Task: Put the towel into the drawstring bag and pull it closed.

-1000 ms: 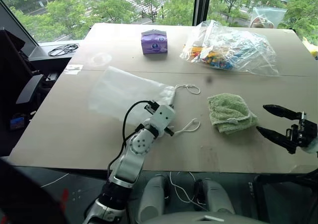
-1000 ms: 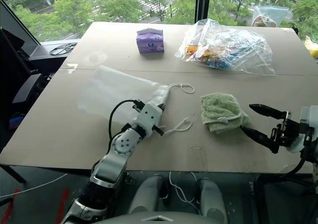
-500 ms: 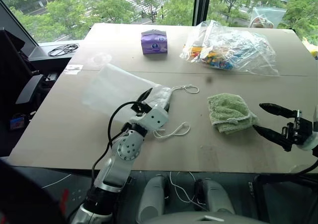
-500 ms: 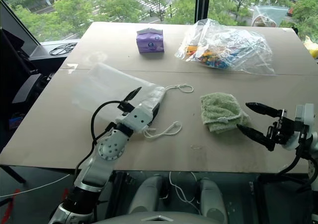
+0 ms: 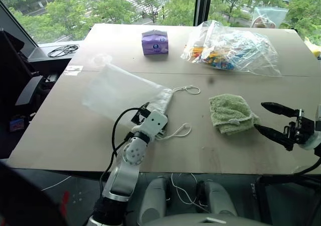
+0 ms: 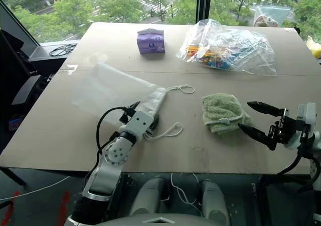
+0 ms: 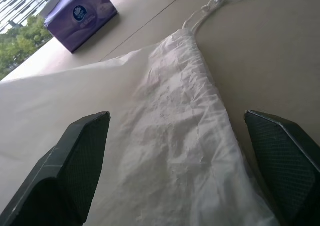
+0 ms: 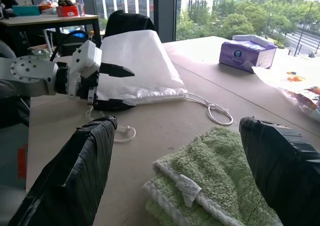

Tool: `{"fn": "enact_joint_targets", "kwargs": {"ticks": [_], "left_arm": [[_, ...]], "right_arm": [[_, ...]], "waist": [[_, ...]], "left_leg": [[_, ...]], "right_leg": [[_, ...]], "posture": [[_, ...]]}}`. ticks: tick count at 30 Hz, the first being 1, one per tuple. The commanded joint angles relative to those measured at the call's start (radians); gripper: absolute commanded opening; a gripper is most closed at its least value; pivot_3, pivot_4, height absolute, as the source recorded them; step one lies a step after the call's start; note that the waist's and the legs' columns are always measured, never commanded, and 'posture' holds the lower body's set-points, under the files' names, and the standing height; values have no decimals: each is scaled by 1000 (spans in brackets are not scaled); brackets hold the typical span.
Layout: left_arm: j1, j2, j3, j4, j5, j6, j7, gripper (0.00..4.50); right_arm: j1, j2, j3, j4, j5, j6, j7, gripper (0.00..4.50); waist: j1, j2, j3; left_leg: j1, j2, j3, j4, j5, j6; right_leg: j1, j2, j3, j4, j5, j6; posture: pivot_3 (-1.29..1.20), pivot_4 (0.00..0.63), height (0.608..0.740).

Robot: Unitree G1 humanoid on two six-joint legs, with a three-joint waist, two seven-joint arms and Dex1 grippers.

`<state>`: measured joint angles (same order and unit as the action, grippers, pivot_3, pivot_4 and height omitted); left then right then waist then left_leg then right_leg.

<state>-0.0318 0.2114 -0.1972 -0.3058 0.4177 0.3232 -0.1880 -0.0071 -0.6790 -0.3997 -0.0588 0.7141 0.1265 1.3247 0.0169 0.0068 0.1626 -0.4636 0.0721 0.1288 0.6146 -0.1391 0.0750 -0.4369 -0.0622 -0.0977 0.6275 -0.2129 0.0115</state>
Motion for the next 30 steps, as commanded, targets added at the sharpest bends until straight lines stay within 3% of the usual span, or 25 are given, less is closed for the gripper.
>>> {"fn": "enact_joint_targets", "kwargs": {"ticks": [1, 6, 7, 12, 22, 26, 30], "left_arm": [[18, -14, 32, -7, -26, 47, 6, 4422], [25, -44, 60, 5, -71, 84, 18, 3013], [27, -55, 69, 10, -88, 97, 18, 2301], [31, -75, 83, 19, -132, 122, 21, 158], [15, -84, 105, 6, -256, -26, -8, 68], [-24, -124, 141, -58, -456, -77, -111, 68], [-85, -198, 253, -97, -769, 49, -170, 68]], "right_arm": [[4, -9, -25, -22, 12, -9, -6, 4205], [12, -7, -25, -37, 14, -7, -15, 4205], [13, -7, -24, -41, 14, -6, -20, 4205], [13, -11, -26, -47, 16, -6, -30, 4205], [2, -11, -18, -49, 16, -3, -42, 4205], [-14, 0, 1, -53, 15, 3, -55, 4205], [-45, 34, 41, -62, 4, 1, -86, 4205]], "waist": [[-1, 1, 0], [-3, 1, -1], [-4, 1, -1], [-3, 3, -3], [-2, 4, -4], [-1, 3, -3], [-2, 2, -2]], "left_leg": [[0, 0, 0, 0, 0, 0], [0, 0, 0, 0, 0, 0], [0, 0, 0, 0, 0, 0], [0, 0, 0, 0, 0, 0], [0, 0, 0, 0, 0, 0], [0, -1, 0, 0, 0, 0], [0, -1, 0, 1, 0, 0]], "right_leg": [[0, 0, 0, 0, 0, 0], [0, 0, 0, 0, 0, 0], [0, 0, 0, 0, 0, 0], [0, 1, 0, 0, 0, 0], [0, 0, 0, 0, 0, 0], [0, 0, 0, 0, 0, 0], [0, 0, 0, 0, 0, 0]], "posture": [[0, 150, 738], [0, 150, 738], [0, 150, 738], [0, 150, 738], [0, 150, 738], [0, 150, 738], [0, 150, 738]]}}
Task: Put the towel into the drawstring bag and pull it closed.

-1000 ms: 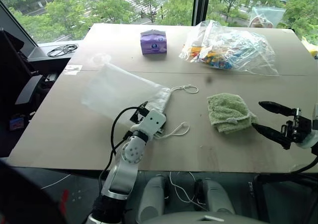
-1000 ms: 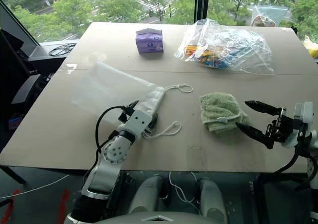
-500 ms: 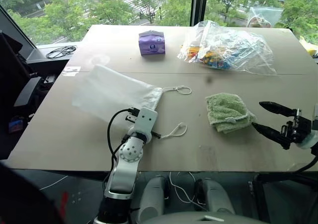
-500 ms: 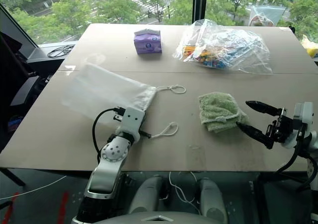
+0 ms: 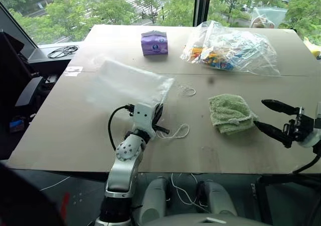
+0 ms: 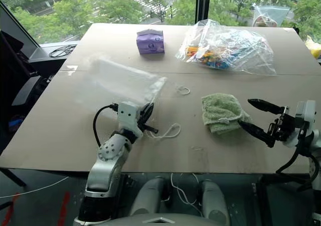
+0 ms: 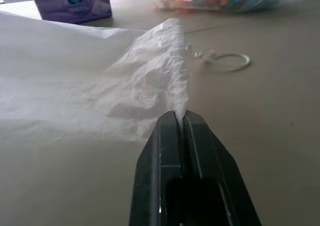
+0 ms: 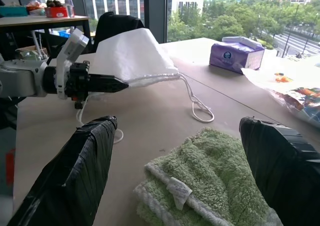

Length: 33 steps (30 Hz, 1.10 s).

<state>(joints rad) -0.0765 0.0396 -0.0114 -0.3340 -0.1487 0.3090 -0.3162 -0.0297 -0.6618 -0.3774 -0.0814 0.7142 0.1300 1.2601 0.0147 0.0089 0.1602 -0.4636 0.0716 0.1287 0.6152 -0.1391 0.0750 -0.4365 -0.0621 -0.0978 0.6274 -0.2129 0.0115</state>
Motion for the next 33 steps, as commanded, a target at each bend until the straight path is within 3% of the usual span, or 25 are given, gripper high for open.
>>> {"fn": "enact_joint_targets", "kwargs": {"ticks": [1, 8, 17, 23, 25, 28, 33], "left_arm": [[-53, -35, 96, -68, -269, 100, -44, 68], [-121, -25, 239, -23, -616, 317, -16, 68], [-137, -13, 322, 94, -895, 509, 60, 68], [-162, -2, 352, 167, -980, 562, 129, 68], [-168, 27, 330, 157, -944, 553, 120, 68], [-147, 145, 159, 59, -731, 451, -9, 68], [-140, 204, 17, -32, -528, 272, -83, 68]], "right_arm": [[-26, 24, 27, -41, -1, -4, -32, 4205], [-27, 71, 68, -60, -34, -29, -86, 4205], [3, 98, 76, -98, -46, -41, -134, 4205], [20, 101, 73, -126, -43, -41, -161, 4205], [23, 100, 72, -132, -41, -38, -172, 4205], [29, 98, 79, -143, -50, -14, -210, 4205], [8, 105, 137, -167, -186, 79, -429, 4205]], "waist": [[0, 0, 0], [0, -1, 1], [0, -2, 1], [-1, -2, 1], [-1, -2, 1], [-1, -2, 1], [1, -2, 1]], "left_leg": [[0, 0, 0, 0, 0, 0], [0, 1, -2, 4, 0, 0], [0, 1, -2, 8, 0, 1], [0, 1, -4, 7, 0, 0], [0, 1, -4, 7, 0, 0], [0, 1, -4, 7, 0, 0], [0, -1, 0, 1, 0, 0]], "right_leg": [[0, 0, 0, 0, 0, 0], [3, 5, 0, 0, 0, 0], [4, 5, 0, 0, 0, 0], [4, 5, 0, 0, 0, 0], [4, 5, 0, 0, 0, 0], [4, 5, -1, 0, 0, 0], [1, -1, 1, 0, 0, -1]], "posture": [[0, 150, 738], [0, 150, 738], [0, 150, 738], [0, 150, 738], [0, 150, 738], [0, 150, 738], [0, 150, 738]]}}
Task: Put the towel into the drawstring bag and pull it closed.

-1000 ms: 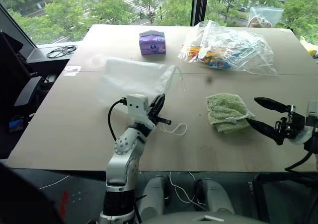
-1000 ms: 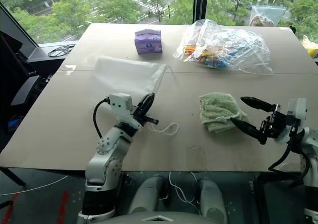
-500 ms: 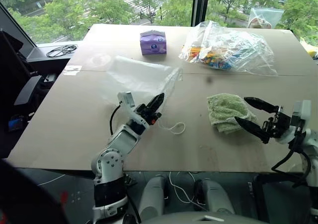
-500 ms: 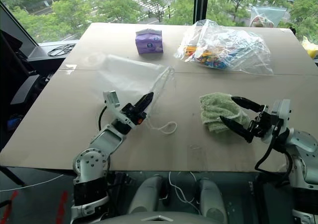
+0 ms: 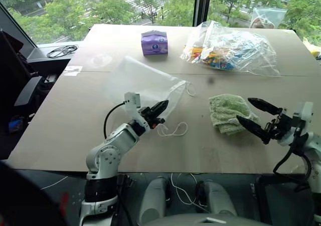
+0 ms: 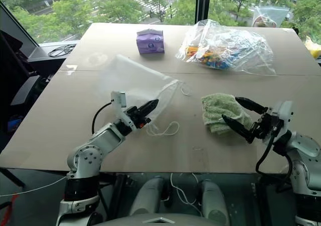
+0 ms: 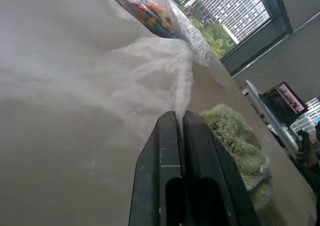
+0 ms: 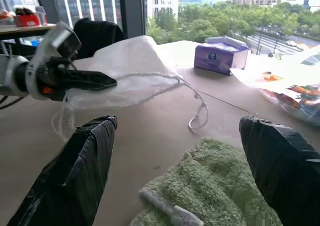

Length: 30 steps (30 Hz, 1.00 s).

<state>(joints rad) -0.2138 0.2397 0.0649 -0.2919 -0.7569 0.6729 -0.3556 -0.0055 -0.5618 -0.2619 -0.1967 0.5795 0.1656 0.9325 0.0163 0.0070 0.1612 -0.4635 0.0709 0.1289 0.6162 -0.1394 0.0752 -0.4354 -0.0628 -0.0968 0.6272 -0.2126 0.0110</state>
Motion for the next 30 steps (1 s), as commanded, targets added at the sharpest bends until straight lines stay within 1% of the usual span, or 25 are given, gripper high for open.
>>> {"fn": "enact_joint_targets", "kwargs": {"ticks": [1, 2, 3, 4, 5, 8, 10, 12, 15, 17, 21, 22, 25, 26, 27, 30], "left_arm": [[-4, 2, -66, -79, 96, -113, -48, 68], [-6, 1, -71, -79, 111, -130, -50, 68], [-10, 3, -78, -76, 134, -146, -48, 68], [-14, 5, -83, -71, 156, -160, -45, 68], [-20, 4, -85, -67, 173, -173, -40, 21], [-37, -4, -71, -58, 196, -186, -26, 21], [-43, -3, -62, -62, 209, -188, -18, 21], [-44, -2, -57, -64, 213, -186, -19, 21], [-37, 6, -52, -52, 236, -197, -22, 21], [-37, 6, -47, -48, 241, -203, -25, 21], [-61, 12, -43, -56, 250, -194, -17, 21], [-66, 14, -45, -59, 254, -191, -15, 21], [-81, 15, -46, -65, 255, -181, -12, 21], [-87, 16, -46, -66, 254, -178, -10, 0], [-92, 16, -45, -66, 254, -175, -10, 0], [-103, 18, -43, -65, 254, -168, -10, 0]], "right_arm": [[-22, 14, 30, -62, -48, 60, -123, 4205], [-28, 24, 45, -74, -53, 82, -153, 4205], [-37, 33, 69, -80, -96, 93, -198, 4205], [-47, 39, 94, -76, -165, 87, -252, 4205], [-58, 41, 124, -72, -227, 89, -298, 4352], [-116, 24, 197, -14, -389, 92, -394, 4352], [-168, 24, 220, 31, -470, 150, -476, 4352], [-200, 38, 220, 41, -485, 245, -523, 4352], [-249, 26, 253, 66, -508, 423, -532, 4352], [-266, 13, 272, 52, -483, 579, -507, 4352], [-293, 54, 229, 40, -398, 993, -525, 4352], [-295, 62, 224, 39, -387, 1040, -531, 4352], [-292, 75, 222, 20, -355, 1136, -528, 4352], [-288, 88, 213, 7, -334, 1166, -523, 3854], [-282, 99, 208, -8, -315, 1192, -518, 3593], [-274, 127, 193, -42, -286, 1235, -523, 2229]], "waist": [[-1, 0, 0], [-2, 0, 0], [-3, 0, 0], [-4, 0, 0], [-5, 0, 0], [-4, 0, 0], [-4, 0, 0], [-4, 0, 0], [-2, 0, 0], [-3, -1, -1], [0, -8, -6], [3, -13, -10], [6, -19, -19], [5, -20, -21], [4, -22, -23], [0, -23, -25]], "left_leg": [[0, 0, 1, -1, 0, 0], [-1, 0, 2, -2, 0, 0], [-2, 0, 2, -2, 0, 0], [-2, 0, 2, -3, 0, 0], [-2, 0, 2, -3, 0, 0], [-2, 0, 2, -4, 0, 0], [-2, 0, 2, -4, 0, 0], [-3, 0, 4, -3, 0, 0], [-4, 0, 4, -3, 0, 0], [-4, 0, 4, -3, 0, 0], [-3, 0, 3, -2, 0, 0], [-3, 0, 3, -2, 0, 0], [-3, 1, 3, -2, 0, 0], [-3, 1, 3, -3, 0, 0], [-3, 1, 3, -3, 0, 0], [-3, 1, 3, -4, 0, 0]], "right_leg": [[-1, 0, 1, 0, 0, 0], [-2, -1, 2, 0, 0, 0], [-3, -1, 3, 0, 0, 0], [-4, -1, 3, 0, 0, 0], [-5, 0, 3, 0, 0, 0], [-6, 1, 2, 0, 0, 0], [-6, 1, 2, 0, 0, 0], [-7, 0, 3, 0, 0, 0], [-6, 0, 2, 0, 0, 0], [-6, 1, 3, 0, 1, -2], [-5, 1, 0, 0, 2, -3], [-5, 0, 0, 0, 2, -3], [-4, -1, -1, 0, 2, -3], [-4, -1, -1, -1, 2, -3], [-4, -1, -1, -1, 1, -2], [-4, -1, -1, -2, 0, 0]], "posture": [[0, 150, 738], [0, 150, 738], [0, 150, 738], [0, 150, 738], [0, 150, 738], [0, 150, 738], [0, 150, 738], [0, 150, 738], [0, 150, 738], [0, 150, 738], [0, 150, 738], [0, 150, 738], [0, 150, 738], [0, 150, 738], [0, 150, 738], [0, 150, 738]]}}
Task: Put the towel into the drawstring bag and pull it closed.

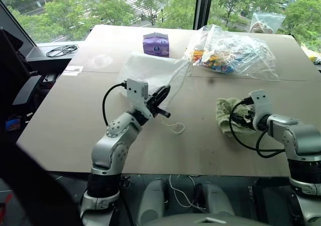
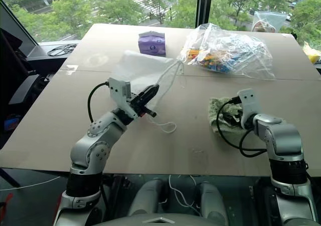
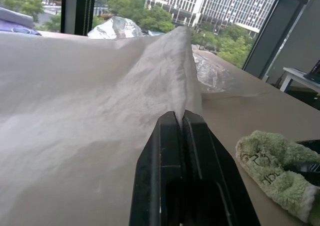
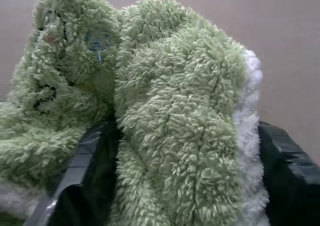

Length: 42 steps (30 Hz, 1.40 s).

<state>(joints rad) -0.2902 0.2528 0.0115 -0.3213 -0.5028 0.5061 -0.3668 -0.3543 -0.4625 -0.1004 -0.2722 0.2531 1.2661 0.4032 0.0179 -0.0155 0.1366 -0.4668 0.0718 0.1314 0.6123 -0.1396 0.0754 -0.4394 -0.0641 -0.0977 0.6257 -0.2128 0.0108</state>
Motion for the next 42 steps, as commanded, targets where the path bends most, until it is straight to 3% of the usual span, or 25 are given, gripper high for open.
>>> {"fn": "enact_joint_targets", "kwargs": {"ticks": [1, 2, 6, 9, 12, 14, 21, 30, 36, 42], "left_arm": [[-30, 6, 11, -35, 0, 1, 0, 0], [-33, 7, 13, -33, 0, 3, -1, 0], [-41, 13, 13, -30, 0, 6, -7, 0], [-41, 21, 9, -28, -10, 19, -19, 0], [-39, 33, 5, -28, -33, 45, -46, 0], [-39, 41, 0, -31, -39, 58, -63, 0], [-37, 76, -36, -42, -30, 77, -120, 0], [-8, 87, -77, -48, 0, 50, -167, 0], [7, 79, -87, -60, -7, 49, -181, 0], [28, 100, -136, -67, 16, 24, -241, 0]], "right_arm": [[76, 35, 28, 27, 46, 140, 4, 1816], [77, 41, 25, 20, 52, 144, 3, 1316], [79, 73, -10, 0, 79, 156, 7, 139], [44, 160, -112, -46, 157, 136, 39, 117], [-50, 281, -267, -163, 346, 180, 110, 115], [-104, 329, -330, -207, 430, 230, 121, 115], [-212, 375, -370, -251, 521, 291, 50, 115], [-202, 183, -52, -124, 324, 303, -109, 115], [-211, 162, -48, -124, 319, 324, -103, 115], [-266, 242, -104, -164, 399, 348, -85, 115]], "waist": [[-3, 0, -2], [-4, 0, -3], [-6, -1, -4], [-7, -1, -4], [-23, 2, -1], [-34, 14, 6], [-25, 17, 8], [-30, 17, 8], [-31, 17, 8], [-32, 17, 8]], "left_leg": [[0, 0, 0, 0, 0, 0], [0, 0, 0, -1, 0, 0], [1, 0, 0, -2, 0, 0], [1, 0, 0, -4, 0, 0], [1, 1, 1, -5, 0, 0], [0, 1, 1, -6, 0, 0], [-3, 0, 2, -6, 0, 0], [-4, -1, 4, -6, 0, 0], [-5, -1, 4, -6, 0, 0], [-5, 0, 4, -6, 0, 0]], "right_leg": [[0, 0, 0, 0, 0, 0], [0, 0, 0, 0, 0, 0], [-1, 0, 0, 0, 0, 0], [-1, 0, 0, 0, 0, 0], [-3, 2, 1, 0, 0, 0], [-5, 2, 2, 1, 0, 0], [-8, 1, 0, 1, 2, -3], [-9, -2, 2, 1, 2, -4], [-10, -1, 1, 1, 2, -4], [-10, 0, 1, 1, 1, -2]], "posture": [[0, 150, 738], [0, 150, 738], [0, 150, 738], [0, 150, 738], [0, 150, 738], [0, 150, 738], [0, 150, 738], [0, 150, 738], [0, 150, 738], [0, 150, 738]]}}
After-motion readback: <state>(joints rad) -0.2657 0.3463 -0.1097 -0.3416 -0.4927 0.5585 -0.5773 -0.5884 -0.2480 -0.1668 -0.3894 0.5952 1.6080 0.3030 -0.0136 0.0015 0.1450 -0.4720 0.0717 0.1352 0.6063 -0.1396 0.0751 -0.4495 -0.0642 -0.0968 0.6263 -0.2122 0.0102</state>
